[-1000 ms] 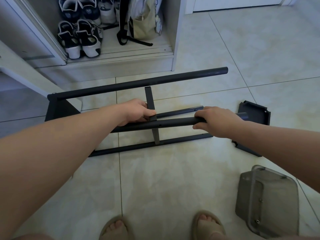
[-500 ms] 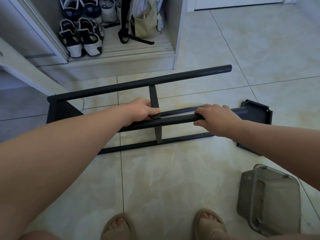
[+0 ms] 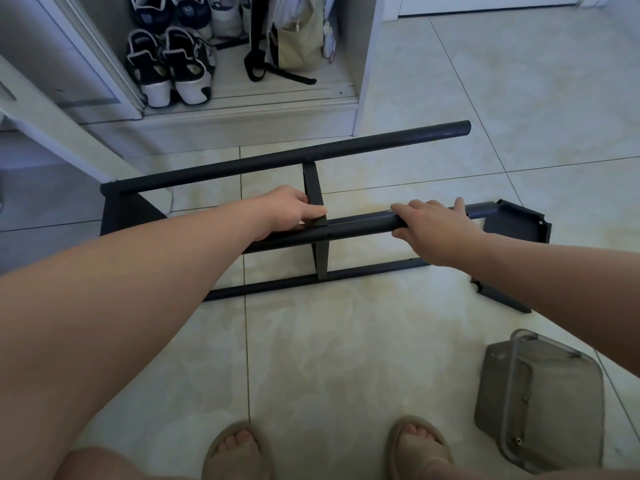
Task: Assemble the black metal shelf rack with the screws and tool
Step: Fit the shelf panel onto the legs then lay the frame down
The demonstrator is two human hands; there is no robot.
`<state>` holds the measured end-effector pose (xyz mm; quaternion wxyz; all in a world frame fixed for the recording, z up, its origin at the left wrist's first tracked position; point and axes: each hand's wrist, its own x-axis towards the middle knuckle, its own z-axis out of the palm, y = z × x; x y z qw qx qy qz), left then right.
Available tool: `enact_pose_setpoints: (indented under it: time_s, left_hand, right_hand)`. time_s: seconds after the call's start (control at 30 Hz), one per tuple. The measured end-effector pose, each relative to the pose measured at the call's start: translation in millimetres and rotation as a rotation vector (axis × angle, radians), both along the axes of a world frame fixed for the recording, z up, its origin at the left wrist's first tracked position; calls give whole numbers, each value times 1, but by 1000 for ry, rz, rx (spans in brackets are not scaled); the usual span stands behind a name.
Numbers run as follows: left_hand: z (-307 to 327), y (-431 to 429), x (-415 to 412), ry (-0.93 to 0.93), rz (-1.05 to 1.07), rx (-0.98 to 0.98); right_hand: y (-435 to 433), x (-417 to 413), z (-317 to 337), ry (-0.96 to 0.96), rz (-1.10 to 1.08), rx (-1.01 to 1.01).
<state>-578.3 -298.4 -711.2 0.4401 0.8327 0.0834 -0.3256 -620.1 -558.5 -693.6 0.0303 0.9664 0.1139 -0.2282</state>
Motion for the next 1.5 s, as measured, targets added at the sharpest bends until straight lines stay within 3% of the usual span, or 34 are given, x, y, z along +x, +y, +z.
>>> enact_pose_setpoints:
  time_s: [0.27,0.9,1.5]
  left_hand:
    - [1,-3,-5,-41,14,82]
    - [1,-7,-4,-25,80,-88]
    - [-11,-11,1,-40,39,-80]
  right_hand:
    - [0,4,1,-2,-31,42]
    - [-2,3,1,-52,-12,91]
    - [0,4,6,-4,-32,87]
